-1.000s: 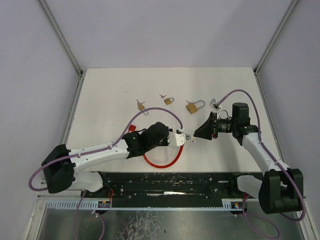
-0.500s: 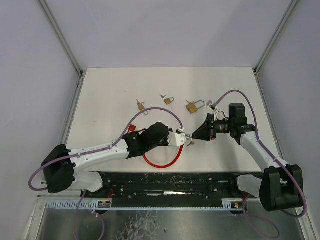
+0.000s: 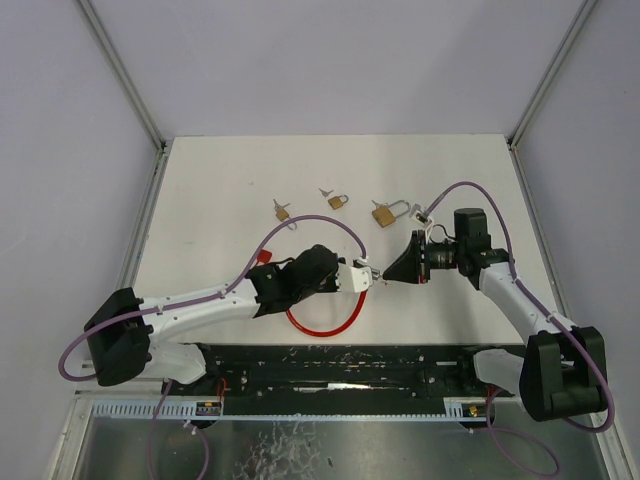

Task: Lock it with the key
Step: Lock the lock.

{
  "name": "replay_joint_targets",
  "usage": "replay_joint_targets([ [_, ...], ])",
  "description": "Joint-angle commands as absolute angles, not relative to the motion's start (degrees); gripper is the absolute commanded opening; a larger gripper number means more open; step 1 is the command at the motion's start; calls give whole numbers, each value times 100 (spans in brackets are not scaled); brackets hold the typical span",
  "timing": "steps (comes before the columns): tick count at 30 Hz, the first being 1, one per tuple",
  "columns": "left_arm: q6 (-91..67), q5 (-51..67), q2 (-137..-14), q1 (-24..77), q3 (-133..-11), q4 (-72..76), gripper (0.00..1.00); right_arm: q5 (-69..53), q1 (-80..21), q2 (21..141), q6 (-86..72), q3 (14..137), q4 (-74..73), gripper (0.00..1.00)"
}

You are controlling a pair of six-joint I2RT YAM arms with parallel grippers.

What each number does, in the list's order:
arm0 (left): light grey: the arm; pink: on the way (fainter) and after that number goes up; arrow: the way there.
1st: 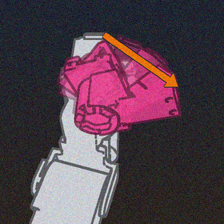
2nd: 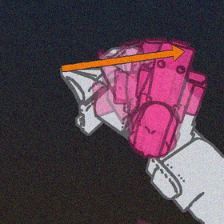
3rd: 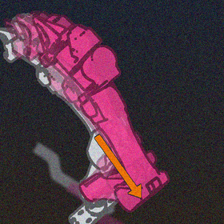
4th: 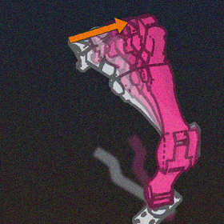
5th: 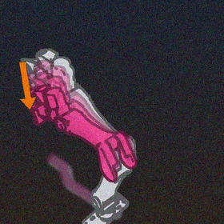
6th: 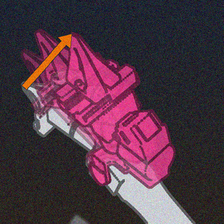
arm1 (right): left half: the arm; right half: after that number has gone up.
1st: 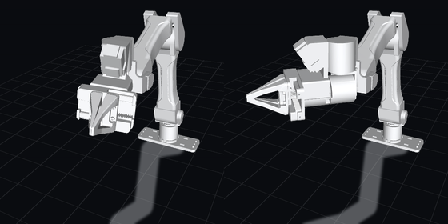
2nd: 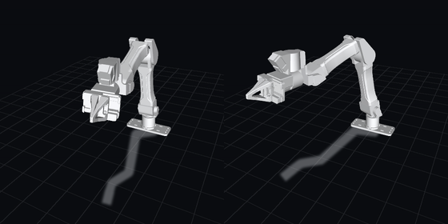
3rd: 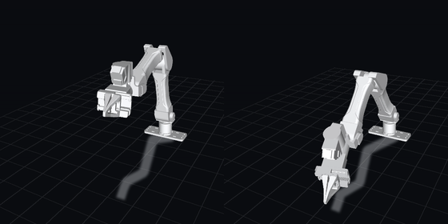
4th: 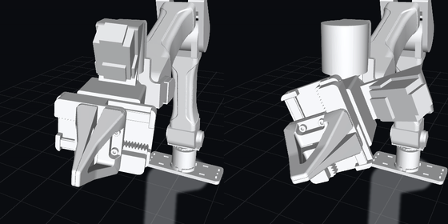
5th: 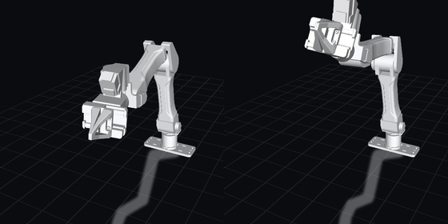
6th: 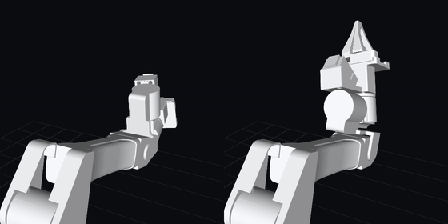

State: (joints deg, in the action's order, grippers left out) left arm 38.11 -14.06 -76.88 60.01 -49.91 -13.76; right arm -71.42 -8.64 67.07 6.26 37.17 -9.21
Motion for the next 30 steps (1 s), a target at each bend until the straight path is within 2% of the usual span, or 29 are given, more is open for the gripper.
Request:
replay_joint_targets([
  [1,3677,-1481,-7638,6042,-5240,-1028,0,-7154,-945,6740,828,3834,-1053,17],
  [5,3672,-1481,-7633,6047,-5237,-1022,0,-7146,-974,6788,956,3879,-1207,11],
  [9,3674,-1501,-7624,6046,-5234,-1012,0,-7162,-998,6828,1163,3960,-1405,0],
  [18,3948,-1726,-7340,6004,-4827,-598,0,-6742,-827,6869,2255,4650,-2580,0],
  [30,4280,-1797,-6468,4923,-4286,177,0,-6589,-752,7157,2601,4939,-3087,0],
])
